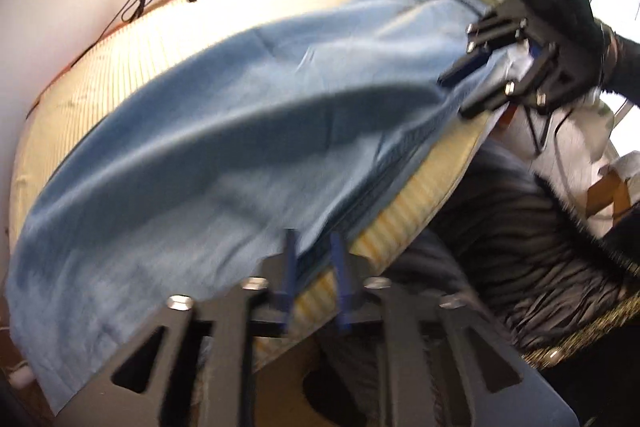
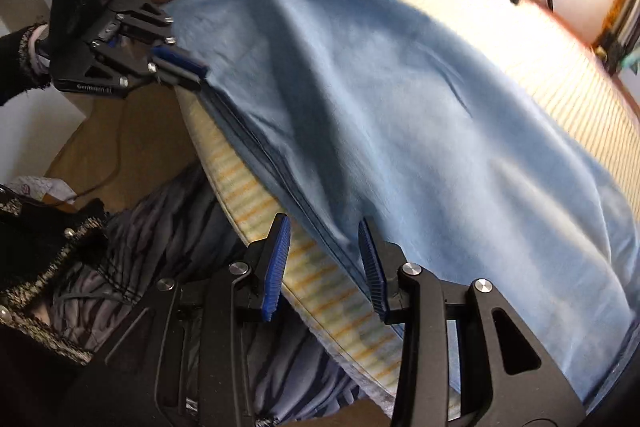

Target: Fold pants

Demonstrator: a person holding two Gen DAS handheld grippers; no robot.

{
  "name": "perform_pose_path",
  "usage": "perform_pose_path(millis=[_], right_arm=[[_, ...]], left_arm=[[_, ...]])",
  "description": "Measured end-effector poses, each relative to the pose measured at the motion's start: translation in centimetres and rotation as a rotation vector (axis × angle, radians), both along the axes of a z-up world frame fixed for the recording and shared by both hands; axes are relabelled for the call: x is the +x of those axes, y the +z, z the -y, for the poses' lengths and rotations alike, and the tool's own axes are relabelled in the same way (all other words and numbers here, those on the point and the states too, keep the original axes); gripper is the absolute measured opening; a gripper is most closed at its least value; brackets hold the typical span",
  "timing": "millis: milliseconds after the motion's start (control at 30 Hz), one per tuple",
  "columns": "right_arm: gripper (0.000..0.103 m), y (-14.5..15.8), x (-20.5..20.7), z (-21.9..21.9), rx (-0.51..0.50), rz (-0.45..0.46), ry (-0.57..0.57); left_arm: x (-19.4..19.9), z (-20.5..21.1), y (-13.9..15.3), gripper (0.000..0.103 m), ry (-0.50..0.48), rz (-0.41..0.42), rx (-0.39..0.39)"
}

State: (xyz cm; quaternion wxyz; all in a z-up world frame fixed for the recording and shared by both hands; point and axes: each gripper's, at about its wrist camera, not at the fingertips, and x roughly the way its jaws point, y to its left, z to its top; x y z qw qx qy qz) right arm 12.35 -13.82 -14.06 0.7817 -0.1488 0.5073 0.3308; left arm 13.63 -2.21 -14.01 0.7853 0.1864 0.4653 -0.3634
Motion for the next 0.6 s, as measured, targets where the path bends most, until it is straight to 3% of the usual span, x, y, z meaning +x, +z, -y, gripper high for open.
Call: perform_pose_path(millis=[167, 267, 433, 500, 600], right_arm=[[0.037, 0.0, 0.2, -2.9, 0.028, 0.026, 0.061], [0.037, -1.1, 0.6, -4.7, 0.006, 0.016, 0.102], [0.036, -1.8, 0.9, -7.0, -0.051, 0.061, 0.122], [0.011, -2.1, 2.1, -8.0, -0.044, 0.066, 0.124], [0.006, -2.3, 2.7, -8.3, -0.027, 0.028, 0.107]], left_arm=[[0.3, 2.1, -1.3, 0.03, -0.06, 0.002, 0.035], [0.7, 2.6, -2.0, 0.004, -0.077, 0.022, 0.075], [0.7, 2.0, -0.6, 0.002, -0.074, 0.031, 0.04], [0.8, 2.0, -0.2, 0.002, -0.067, 0.024, 0.027], [0.5, 1.7, 0.5, 0.002, -0.057, 0.037, 0.023]])
